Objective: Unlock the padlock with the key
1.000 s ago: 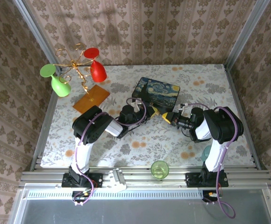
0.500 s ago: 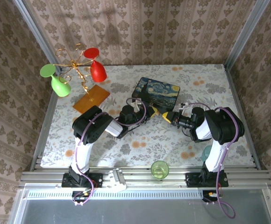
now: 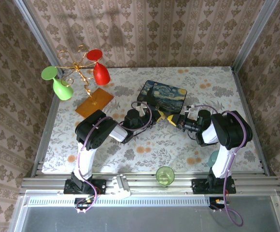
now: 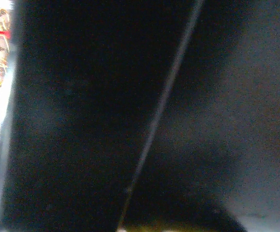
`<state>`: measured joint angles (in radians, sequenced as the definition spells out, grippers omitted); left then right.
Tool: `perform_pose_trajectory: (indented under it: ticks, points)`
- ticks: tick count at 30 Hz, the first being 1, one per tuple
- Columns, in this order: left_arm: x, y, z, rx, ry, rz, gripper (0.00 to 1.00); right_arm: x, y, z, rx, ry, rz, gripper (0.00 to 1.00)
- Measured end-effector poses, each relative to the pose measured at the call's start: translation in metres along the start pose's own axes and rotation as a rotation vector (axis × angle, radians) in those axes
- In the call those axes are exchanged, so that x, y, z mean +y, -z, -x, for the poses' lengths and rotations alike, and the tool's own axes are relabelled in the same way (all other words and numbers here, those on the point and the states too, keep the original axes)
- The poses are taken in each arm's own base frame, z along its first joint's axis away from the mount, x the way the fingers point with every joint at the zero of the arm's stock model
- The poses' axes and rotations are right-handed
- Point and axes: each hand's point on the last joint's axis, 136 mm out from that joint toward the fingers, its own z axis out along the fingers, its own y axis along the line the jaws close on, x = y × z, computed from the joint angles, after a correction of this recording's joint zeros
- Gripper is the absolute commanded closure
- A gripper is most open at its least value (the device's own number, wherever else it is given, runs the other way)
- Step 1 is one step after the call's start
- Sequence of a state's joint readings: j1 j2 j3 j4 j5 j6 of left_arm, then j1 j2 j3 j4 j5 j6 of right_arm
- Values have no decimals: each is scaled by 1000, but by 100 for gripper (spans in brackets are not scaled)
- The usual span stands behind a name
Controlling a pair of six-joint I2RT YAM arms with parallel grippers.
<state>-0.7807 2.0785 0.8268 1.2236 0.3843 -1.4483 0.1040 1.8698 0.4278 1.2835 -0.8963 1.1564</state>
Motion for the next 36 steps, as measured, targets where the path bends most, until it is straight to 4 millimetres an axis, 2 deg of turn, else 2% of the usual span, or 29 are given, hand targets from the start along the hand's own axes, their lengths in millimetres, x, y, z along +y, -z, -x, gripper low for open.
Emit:
perform_pose_trajectory:
  ticks: [8, 15, 22, 31, 36]
  points:
    - [1, -3, 4, -43, 14, 11, 100, -3, -5, 5, -33, 3, -17, 100]
    - [1, -1, 16, -113, 40, 18, 100, 2, -15, 13, -77, 24, -28, 100]
    - [-17, -1, 23, -140, 75, -14, 100, 18, -18, 25, -59, 59, 25, 100]
    - [-55, -2, 44, -188, 96, -96, 100, 57, -25, 49, -17, 88, 135, 100]
    - [-59, -2, 48, -199, 101, -103, 100, 59, -28, 53, 22, 73, 157, 98]
